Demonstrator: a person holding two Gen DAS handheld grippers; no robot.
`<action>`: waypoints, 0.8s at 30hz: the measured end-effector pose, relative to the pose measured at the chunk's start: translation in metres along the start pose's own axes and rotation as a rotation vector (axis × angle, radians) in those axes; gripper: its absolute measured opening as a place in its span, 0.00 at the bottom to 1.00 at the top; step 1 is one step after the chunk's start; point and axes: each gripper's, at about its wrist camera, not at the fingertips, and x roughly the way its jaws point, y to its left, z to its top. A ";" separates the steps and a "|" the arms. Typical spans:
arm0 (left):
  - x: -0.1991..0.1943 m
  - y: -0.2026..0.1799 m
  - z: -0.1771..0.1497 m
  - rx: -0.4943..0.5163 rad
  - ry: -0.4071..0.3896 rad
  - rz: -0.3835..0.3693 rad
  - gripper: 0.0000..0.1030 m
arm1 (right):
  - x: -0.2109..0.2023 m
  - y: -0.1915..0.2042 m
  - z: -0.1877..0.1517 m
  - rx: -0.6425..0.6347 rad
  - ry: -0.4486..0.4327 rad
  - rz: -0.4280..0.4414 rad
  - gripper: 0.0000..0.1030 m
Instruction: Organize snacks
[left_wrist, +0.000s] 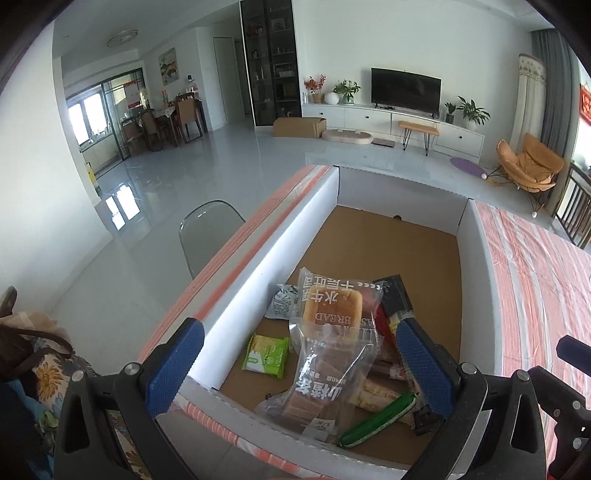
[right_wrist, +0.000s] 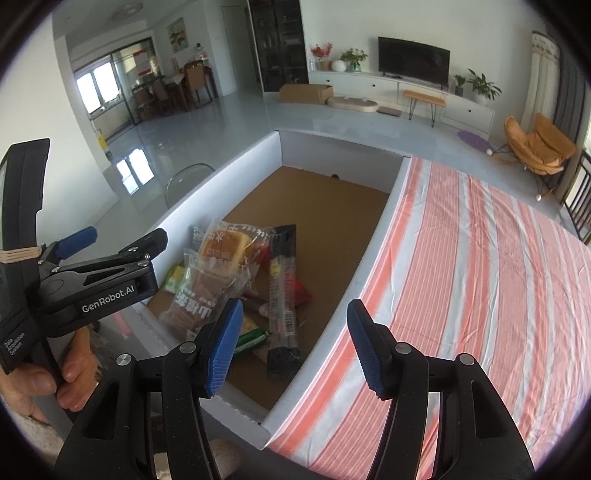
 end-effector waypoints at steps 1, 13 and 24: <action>-0.001 -0.001 0.000 0.002 0.004 -0.003 1.00 | 0.001 0.001 0.000 -0.001 0.003 -0.004 0.61; -0.017 0.001 0.001 0.042 -0.013 0.023 1.00 | 0.004 0.014 0.009 0.006 0.034 -0.017 0.65; -0.016 -0.003 -0.001 0.076 -0.017 0.056 1.00 | 0.002 0.021 0.012 0.007 0.037 -0.027 0.66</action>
